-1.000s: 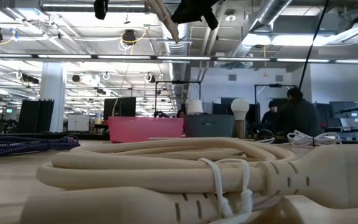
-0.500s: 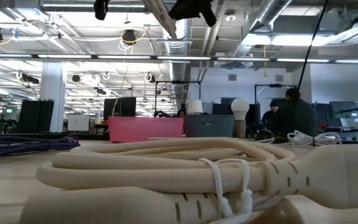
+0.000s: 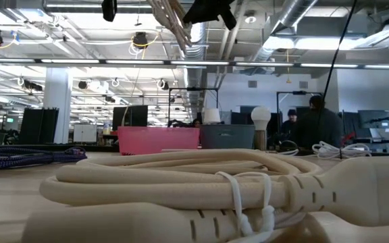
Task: Pick & Place USB Port
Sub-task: Put the light brown HDMI cable into the pink bin
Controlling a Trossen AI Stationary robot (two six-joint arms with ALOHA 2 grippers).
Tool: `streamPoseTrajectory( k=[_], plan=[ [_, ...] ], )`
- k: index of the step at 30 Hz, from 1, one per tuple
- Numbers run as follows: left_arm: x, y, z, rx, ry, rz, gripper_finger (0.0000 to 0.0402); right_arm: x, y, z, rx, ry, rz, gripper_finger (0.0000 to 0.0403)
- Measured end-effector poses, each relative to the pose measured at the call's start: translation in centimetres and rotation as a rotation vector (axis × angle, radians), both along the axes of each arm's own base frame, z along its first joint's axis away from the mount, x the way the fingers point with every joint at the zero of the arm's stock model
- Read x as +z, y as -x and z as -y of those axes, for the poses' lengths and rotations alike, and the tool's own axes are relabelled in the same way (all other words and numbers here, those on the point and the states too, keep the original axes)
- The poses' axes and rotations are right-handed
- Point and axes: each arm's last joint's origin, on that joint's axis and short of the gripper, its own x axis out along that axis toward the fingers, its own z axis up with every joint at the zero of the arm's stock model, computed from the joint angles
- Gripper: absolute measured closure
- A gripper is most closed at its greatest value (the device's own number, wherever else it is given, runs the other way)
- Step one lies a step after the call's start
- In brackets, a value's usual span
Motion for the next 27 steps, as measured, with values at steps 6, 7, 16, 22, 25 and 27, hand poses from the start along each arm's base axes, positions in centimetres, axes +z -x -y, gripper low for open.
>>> streamPoseTrajectory(
  k=[6, 7, 16, 22, 25, 27],
  plan=[
    [0.0, 0.0, 0.0, 0.001, -0.036, -0.009, 0.0389, 0.3, 0.3, 0.2, 0.013, 0.009, 0.0, 0.0343],
    [0.0, 0.0, -0.1, 0.002, -0.038, -0.01, 0.0389, 0.5, 0.5, 0.3, 0.009, 0.009, 0.0, 0.0333],
    [0.0, 0.2, -2.0, 0.062, -0.086, -0.024, 0.0389, 3.9, 4.3, 0.8, -0.02, 0.027, 0.059, 0.0271],
    [-0.3, 0.4, -4.3, 0.083, -0.079, -0.041, 0.0389, 6.1, 8.1, 0.3, -0.021, 0.037, 0.05, 0.0256],
    [-0.9, 0.0, -5.5, 0.078, -0.064, -0.068, 0.0389, 7.1, 9.9, 0.0, -0.021, 0.039, 0.062, 0.0257],
    [-1.5, -0.5, -6.2, 0.081, -0.05, -0.099, 0.0389, 7.7, 10.9, -0.3, -0.018, 0.041, 0.078, 0.0261]
  ],
)
